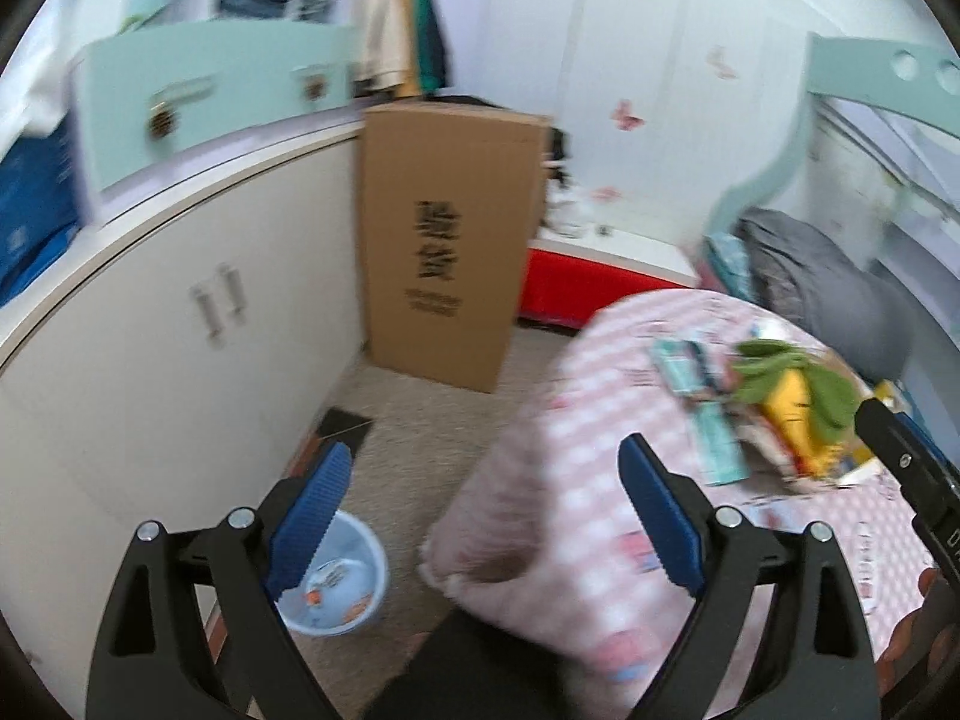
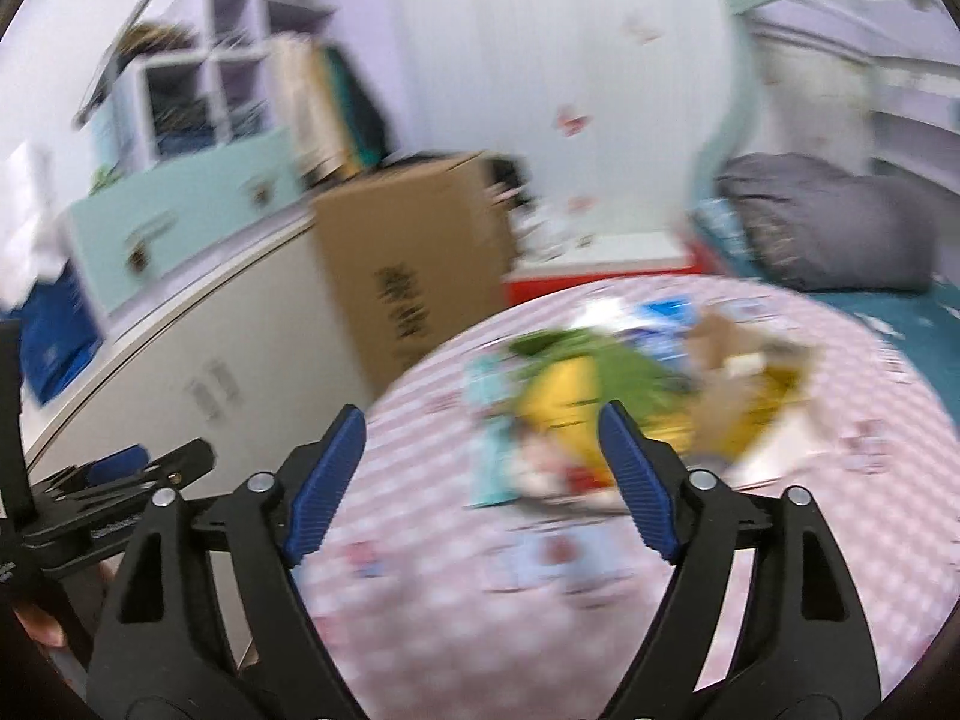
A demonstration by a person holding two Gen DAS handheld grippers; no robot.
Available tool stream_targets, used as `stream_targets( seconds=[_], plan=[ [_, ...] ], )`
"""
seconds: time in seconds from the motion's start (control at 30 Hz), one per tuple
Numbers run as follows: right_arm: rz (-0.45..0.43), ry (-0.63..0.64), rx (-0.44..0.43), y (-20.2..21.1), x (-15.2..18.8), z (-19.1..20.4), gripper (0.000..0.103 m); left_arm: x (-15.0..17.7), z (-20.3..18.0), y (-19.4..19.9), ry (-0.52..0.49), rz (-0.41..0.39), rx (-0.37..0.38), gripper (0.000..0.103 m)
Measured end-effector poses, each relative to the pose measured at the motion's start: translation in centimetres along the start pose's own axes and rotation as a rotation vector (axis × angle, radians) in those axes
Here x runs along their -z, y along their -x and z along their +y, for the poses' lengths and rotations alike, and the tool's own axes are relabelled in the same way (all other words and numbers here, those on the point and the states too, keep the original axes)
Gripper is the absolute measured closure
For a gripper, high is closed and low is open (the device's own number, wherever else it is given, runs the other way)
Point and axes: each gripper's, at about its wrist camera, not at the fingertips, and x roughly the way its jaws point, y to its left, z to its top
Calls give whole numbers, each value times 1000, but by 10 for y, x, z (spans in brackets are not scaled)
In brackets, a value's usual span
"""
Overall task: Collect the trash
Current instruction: 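Grasp the yellow medicine box with the right tool while the left tool grasps the green plush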
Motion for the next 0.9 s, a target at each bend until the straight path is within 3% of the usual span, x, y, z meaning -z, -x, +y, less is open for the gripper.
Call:
stream_targets(
  seconds=[0.1, 0.27, 0.57, 0.7, 0.8, 0.9],
  plan=[
    [0, -55, 94, -4, -2, -44, 19, -6, -43, -5, -59, -6, 25, 14],
    [64, -85, 120, -32, -1, -85, 19, -15, -99, -15, -140, 2, 69, 14],
    [127, -145, 56, -72, -7, -124, 19, -29, -175, -49, -226, 54, 155, 14],
    [128, -152, 21, -69, -9, -130, 40, -31, -194, -64, -225, 97, 202, 15],
    [119, -152, 30, -69, -10, -135, 42, -31, -204, -72, -218, 117, 236, 23],
    [112, -154, 27, -68, -9, -137, 44, -30, -208, -85, -204, 175, 268, 45]
  ],
)
